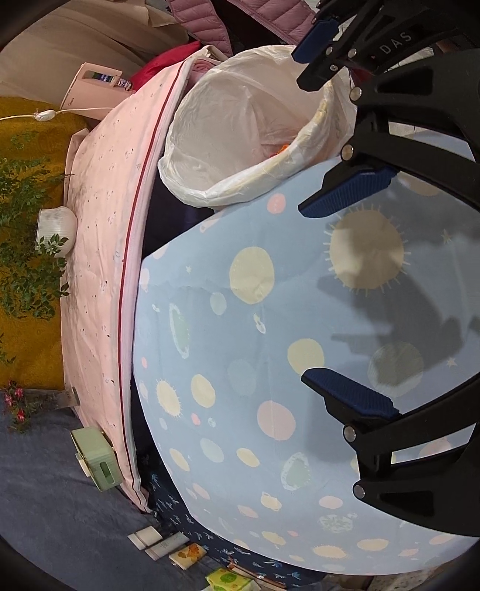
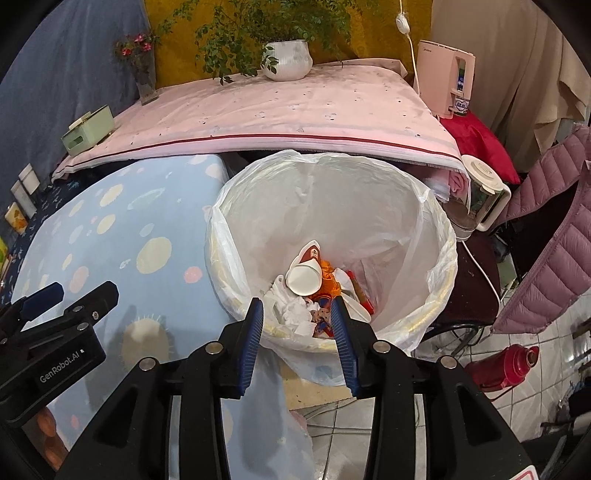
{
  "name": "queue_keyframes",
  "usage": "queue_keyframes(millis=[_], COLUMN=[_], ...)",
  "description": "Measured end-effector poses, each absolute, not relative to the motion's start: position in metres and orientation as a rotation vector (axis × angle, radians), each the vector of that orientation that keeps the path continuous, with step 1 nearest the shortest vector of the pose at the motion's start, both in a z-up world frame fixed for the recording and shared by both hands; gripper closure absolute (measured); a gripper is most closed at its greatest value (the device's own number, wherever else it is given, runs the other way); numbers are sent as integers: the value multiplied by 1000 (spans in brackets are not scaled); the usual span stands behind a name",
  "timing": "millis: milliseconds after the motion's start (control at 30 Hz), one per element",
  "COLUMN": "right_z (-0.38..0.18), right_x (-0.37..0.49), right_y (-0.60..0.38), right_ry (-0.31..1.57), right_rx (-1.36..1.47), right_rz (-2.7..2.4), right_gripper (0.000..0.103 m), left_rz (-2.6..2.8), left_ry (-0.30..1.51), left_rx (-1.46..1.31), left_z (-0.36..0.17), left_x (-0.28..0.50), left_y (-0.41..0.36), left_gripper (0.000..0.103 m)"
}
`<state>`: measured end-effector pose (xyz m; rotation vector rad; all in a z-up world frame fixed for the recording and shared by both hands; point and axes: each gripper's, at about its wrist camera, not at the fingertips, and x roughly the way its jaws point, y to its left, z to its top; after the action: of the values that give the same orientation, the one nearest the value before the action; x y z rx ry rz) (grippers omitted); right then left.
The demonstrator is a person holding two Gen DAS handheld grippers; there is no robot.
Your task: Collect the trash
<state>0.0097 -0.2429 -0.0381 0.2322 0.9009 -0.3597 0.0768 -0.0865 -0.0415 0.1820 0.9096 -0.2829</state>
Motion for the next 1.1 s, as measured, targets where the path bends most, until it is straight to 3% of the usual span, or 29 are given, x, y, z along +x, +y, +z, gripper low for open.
queue_keyframes(millis=[333,667,733,900,933,1100], right_z=[-37,-39,-40,-41,-42,-44], right_x=[-6,-15,-15,-17,-17,-17], right_y=[-240,-242,-242,-242,-242,-242], right_ry=[889,889,893,895,897,896], right_rx=[198,197,196,191,190,190], right_rz=[-407,-426,-428,-428,-427,-426], right_gripper=[51,47,38,34,28,18], left_rz=[-275,-274,-274,-272,-270,-265], left_ry=[922,922,924,928,929,941], left_rx=[198,213,212,215,215,219], left_z=[-51,-56,-57,-60,-60,-65], left_x=[65,56,55,54,54,56], left_y=[-83,-86,-87,-89,-89,-90], left_gripper=[21,16,16,16,16,15])
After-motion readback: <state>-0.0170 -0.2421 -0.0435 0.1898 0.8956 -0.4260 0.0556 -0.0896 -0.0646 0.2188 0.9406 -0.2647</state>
